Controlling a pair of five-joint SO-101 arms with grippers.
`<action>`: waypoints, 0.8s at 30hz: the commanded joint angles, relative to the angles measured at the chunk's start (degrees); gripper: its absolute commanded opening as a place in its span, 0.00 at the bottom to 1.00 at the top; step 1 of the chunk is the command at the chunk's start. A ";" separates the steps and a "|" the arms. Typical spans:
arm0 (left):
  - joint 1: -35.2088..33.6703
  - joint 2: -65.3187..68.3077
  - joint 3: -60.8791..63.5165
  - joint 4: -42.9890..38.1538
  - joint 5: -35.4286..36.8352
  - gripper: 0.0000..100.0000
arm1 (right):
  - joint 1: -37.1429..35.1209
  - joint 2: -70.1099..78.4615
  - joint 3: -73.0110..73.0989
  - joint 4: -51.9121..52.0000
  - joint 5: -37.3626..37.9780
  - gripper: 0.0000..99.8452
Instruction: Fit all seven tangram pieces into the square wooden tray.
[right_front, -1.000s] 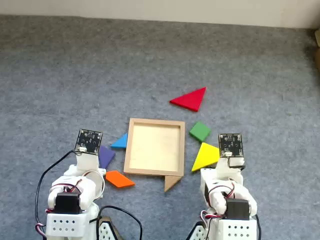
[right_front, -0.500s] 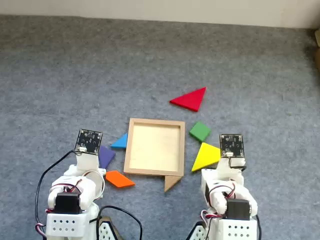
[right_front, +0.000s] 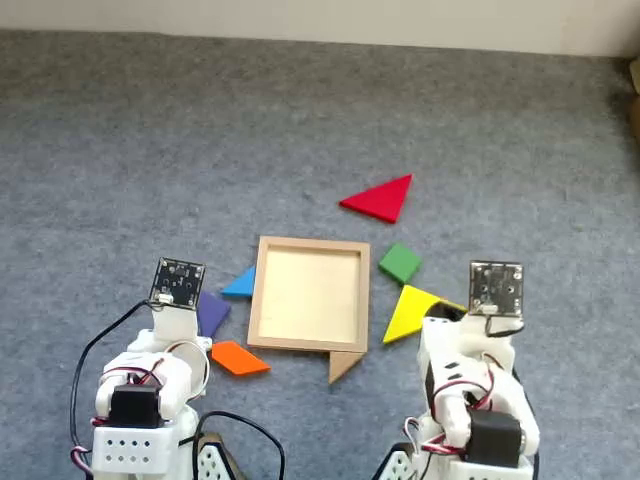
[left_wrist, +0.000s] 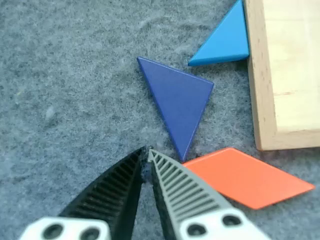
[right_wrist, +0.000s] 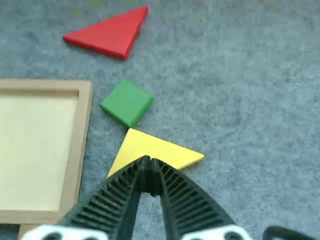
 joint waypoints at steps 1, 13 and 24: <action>0.92 -1.36 1.19 0.18 0.26 0.00 | 0.75 9.63 -9.54 -0.22 -0.26 0.00; 0.92 -1.36 1.19 0.18 0.26 0.00 | -8.75 55.52 -29.41 -0.22 -11.87 0.19; 0.92 -1.36 1.19 0.18 0.26 0.00 | -19.30 72.13 -30.29 -8.75 -35.87 0.37</action>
